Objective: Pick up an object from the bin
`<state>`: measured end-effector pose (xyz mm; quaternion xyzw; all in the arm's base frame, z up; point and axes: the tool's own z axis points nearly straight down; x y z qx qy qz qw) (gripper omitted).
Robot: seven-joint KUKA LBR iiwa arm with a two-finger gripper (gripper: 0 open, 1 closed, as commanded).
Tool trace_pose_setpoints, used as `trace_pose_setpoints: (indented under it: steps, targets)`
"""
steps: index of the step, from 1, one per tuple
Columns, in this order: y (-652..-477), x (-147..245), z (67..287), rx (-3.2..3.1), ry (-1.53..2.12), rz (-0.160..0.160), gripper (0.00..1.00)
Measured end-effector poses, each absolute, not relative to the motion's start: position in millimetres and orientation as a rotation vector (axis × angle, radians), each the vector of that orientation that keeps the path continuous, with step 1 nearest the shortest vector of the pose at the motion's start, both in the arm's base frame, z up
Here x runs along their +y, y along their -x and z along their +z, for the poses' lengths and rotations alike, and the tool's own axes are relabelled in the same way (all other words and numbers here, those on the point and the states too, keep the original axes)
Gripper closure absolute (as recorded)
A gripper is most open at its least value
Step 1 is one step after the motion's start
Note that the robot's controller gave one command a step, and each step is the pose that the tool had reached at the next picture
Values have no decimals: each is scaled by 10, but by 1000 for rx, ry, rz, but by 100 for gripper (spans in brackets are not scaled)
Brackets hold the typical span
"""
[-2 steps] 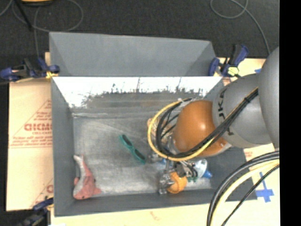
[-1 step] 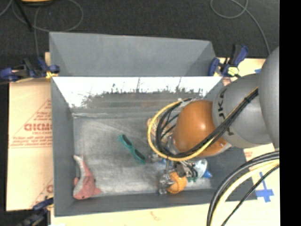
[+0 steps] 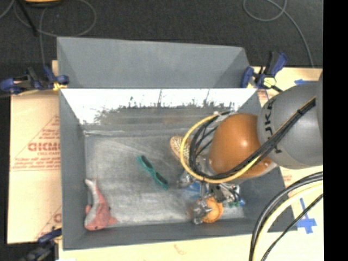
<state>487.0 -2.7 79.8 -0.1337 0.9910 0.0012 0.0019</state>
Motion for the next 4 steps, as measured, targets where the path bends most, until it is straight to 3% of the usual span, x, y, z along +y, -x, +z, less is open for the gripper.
trace_pose_setpoints:
  steps: [1,2,3,4]
  targets:
    - [-4941,-321,788,3069,648,-3,0]
    - [-4874,-520,749,3102,465,5,0]
    - [-4841,-840,898,3104,478,2,0]
    - [-4942,-1115,734,3132,127,2,100]
